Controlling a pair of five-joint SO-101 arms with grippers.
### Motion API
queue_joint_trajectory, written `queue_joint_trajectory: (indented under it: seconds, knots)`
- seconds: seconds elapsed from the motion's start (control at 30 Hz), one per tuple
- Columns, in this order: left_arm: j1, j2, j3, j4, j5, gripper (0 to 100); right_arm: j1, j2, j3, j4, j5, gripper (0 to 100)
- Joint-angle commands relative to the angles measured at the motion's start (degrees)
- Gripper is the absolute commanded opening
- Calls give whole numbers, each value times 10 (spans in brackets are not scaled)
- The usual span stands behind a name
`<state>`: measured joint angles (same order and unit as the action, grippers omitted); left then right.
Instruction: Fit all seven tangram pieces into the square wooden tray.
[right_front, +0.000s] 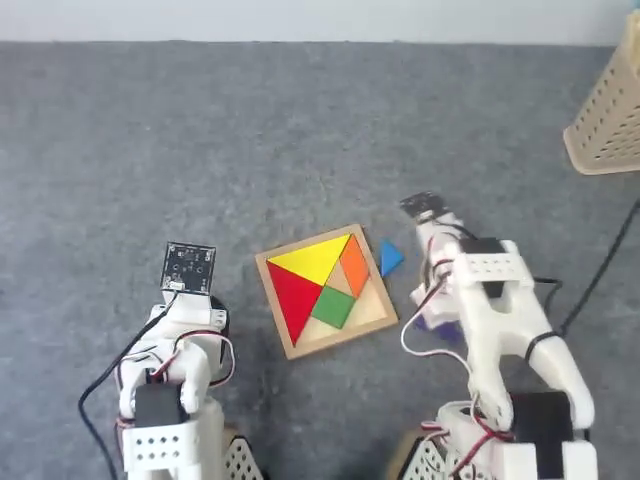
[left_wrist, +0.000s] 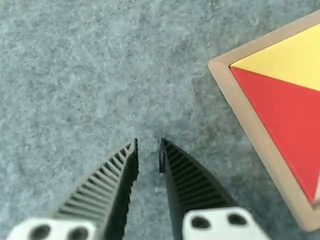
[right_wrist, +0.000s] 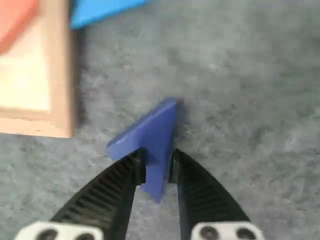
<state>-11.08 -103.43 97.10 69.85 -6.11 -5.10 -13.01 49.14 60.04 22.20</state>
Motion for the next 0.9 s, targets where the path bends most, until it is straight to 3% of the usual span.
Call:
queue_joint_trajectory:
  seconds: [0.0,0.23,0.4,0.87]
  knots:
    - [2,-13,-5,2,5,72,7,0,-39,15,10,75]
    - [2,-13,-5,2,5,72,-40,-100,-49,84,-21,173]
    - [2,-13,-5,2,5,72,-105,-157,5,69,-32,181]
    - [2,-13,-5,2,5,72,-102,29,18,-42,-26,232]
